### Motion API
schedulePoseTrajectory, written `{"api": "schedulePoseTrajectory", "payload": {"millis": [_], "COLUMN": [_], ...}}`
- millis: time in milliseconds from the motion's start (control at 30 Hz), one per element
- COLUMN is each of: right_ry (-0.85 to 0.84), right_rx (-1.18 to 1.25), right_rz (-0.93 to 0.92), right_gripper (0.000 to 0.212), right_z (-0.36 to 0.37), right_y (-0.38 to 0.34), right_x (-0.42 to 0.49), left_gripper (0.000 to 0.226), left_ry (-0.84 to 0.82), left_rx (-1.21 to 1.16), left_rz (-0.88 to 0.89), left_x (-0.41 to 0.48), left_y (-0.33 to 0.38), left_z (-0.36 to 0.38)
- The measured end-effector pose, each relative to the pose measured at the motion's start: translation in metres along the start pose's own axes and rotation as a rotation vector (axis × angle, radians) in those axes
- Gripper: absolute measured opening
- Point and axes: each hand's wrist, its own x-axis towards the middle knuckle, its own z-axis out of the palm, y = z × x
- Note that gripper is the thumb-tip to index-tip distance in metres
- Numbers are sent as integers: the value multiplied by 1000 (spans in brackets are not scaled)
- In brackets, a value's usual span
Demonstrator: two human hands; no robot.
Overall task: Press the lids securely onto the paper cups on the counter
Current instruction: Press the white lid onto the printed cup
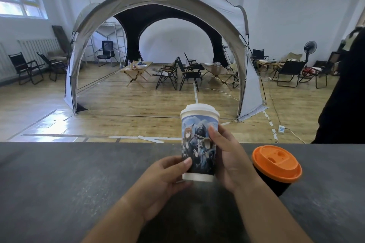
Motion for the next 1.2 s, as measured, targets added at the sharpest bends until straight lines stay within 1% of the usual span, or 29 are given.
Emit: {"api": "schedulePoseTrajectory", "payload": {"millis": [67, 100, 167, 200, 233, 300, 367, 433, 467, 500, 600, 633, 667, 733, 833, 900, 933, 1000, 1033, 1067, 1133, 1200], "right_ry": [-1, 17, 84, 116, 133, 114, 40, -37, -55, -53, 48, 86, 108, 103, -4, -62, -69, -52, -30, 8, 62, 50], "right_rx": [-39, -83, -208, -244, -237, -134, -39, -25, -32, -59, -291, -352, -360, -267, -62, -42, -67, -187, -249, -294, -288, -190], "right_rz": [-35, -64, -115, -129, -129, -84, -4, 48, 47, 29, -76, -105, -119, -80, 34, 59, 45, -18, -45, -65, -72, -28], "right_gripper": [64, 69, 80, 82, 82, 75, 63, 53, 52, 56, 83, 85, 84, 78, 67, 58, 56, 63, 70, 77, 85, 81], "right_z": [0, 1, 3, 3, 2, 0, -2, -4, -5, -4, 0, 1, 0, -2, -7, -8, -8, -4, -1, 0, 1, 0], "right_y": [-1, -1, -2, -1, -1, -2, -4, -5, -4, -3, -2, -1, -1, -1, -2, -2, -1, -1, -1, 0, 1, -2], "right_x": [-1, -2, -5, -5, -4, -1, -1, -1, -1, -1, -4, -5, -4, -1, 2, 1, 1, -3, -4, -5, -3, -1], "left_gripper": [46, 49, 60, 65, 65, 55, 46, 41, 40, 41, 53, 59, 61, 54, 48, 48, 50, 61, 69, 73, 60, 46], "left_ry": [41, 64, 113, 127, 125, 75, 9, -18, -7, 16, 93, 111, 112, 68, 10, 28, 40, 84, 107, 116, 68, -5], "left_rx": [20, 43, 105, 122, 111, 32, -29, -51, -42, -20, 61, 74, 70, 12, -71, -54, -35, 60, 121, 157, 120, 4], "left_rz": [29, 47, 76, 83, 83, 55, 14, 8, 21, 35, 71, 77, 77, 54, 39, 65, 74, 90, 94, 94, 80, 50], "left_x": [0, 0, -1, -1, -1, 1, 1, 0, -1, -1, -1, -1, -1, 0, 1, 0, -1, -2, -2, -2, -1, -1], "left_y": [0, -1, -1, -1, -1, -1, 1, 1, 2, 2, 1, 0, 0, 0, 1, 2, 3, 2, 1, 1, 0, 2], "left_z": [0, 0, 1, 0, 0, -2, -2, -2, -1, -1, -1, -2, -2, -1, 1, 0, 0, -1, -2, -2, -3, -2]}}
